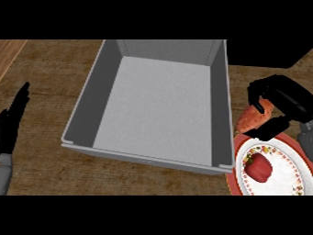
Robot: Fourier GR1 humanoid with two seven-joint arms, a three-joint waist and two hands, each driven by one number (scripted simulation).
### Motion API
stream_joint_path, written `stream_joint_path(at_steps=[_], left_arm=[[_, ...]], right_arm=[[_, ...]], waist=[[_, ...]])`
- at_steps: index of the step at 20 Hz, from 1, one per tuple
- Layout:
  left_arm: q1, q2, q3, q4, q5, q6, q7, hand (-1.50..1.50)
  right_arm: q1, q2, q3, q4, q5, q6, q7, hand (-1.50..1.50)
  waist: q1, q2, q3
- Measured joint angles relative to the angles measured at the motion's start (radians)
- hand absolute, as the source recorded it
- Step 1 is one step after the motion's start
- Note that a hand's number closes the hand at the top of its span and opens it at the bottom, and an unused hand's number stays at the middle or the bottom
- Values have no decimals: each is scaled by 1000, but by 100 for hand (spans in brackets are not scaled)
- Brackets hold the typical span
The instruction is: Pick the sweet potato from the plate and place it in the cardboard box
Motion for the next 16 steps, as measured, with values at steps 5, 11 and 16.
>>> stream_joint_path(at_steps=[5, 11, 16], left_arm=[[-12, -4, 7, 22, -9, 15, 5, 0], [-9, 0, 26, 40, -7, 14, -4, 0], [29, -2, 37, 23, -5, 13, -11, 0]], right_arm=[[-174, -2, -60, 146, -44, -37, -232, 150], [-344, 39, -88, 274, -84, 15, -397, 150], [-437, 145, -75, 289, -121, 115, -347, 150]], waist=[[-22, -3, 1], [-49, -12, -1], [-61, -18, -1]])
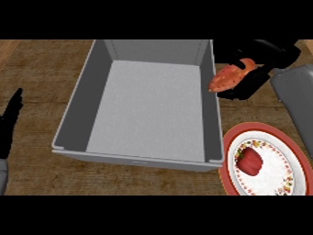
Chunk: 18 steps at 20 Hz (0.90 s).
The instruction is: Pick the sweet potato from the plate and place it in the cardboard box
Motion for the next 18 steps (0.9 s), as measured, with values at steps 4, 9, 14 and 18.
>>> stream_joint_path(at_steps=[4, 9, 14, 18], left_arm=[[21, -4, 3, -22, -5, 3, 6, 0], [10, -12, 1, -20, -12, 3, 20, 0], [0, -3, 11, -24, -7, -12, 29, 0], [11, -10, 11, -13, -7, -19, -1, 0]], right_arm=[[-54, 86, -3, -31, -40, 82, 117, 150], [-118, 222, -2, -46, -61, 113, 296, 150], [-200, 348, 8, 25, -72, 112, 436, 150], [-252, 394, 51, 120, -97, 54, 462, 150]], waist=[[-8, -3, 0], [-12, -4, 0], [-7, -2, -1], [2, 1, 0]])
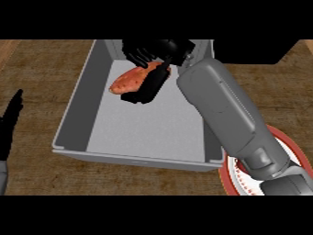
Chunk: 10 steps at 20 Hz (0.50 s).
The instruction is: Pick the sweet potato from the plate and place it in the cardboard box
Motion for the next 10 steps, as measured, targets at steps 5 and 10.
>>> stream_joint_path(at_steps=[5, 10], left_arm=[[-34, -3, -8, 12, -13, -1, 9, 0], [-62, -5, -18, 34, -23, -7, -3, 0]], right_arm=[[-51, 23, 136, 119, -84, -136, 29, 150], [-72, 30, 273, 202, -181, -250, 99, -150]], waist=[[19, 4, 0], [43, 9, -1]])
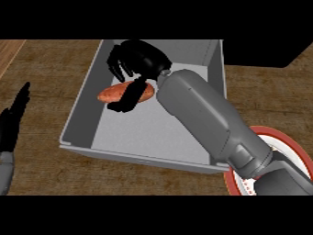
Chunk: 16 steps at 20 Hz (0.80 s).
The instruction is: Pick the sweet potato from the plate and place it in the cardboard box
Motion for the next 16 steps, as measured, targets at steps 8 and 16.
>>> stream_joint_path(at_steps=[8, 16], left_arm=[[-22, -22, -10, 28, -10, 9, -14, 0], [-17, -27, -13, 2, -17, 13, -2, 0]], right_arm=[[2, 3, 124, 95, -186, -34, 16, -150], [-4, 3, 97, 113, -347, -123, -117, -150]], waist=[[19, 7, 0], [17, 6, 1]])
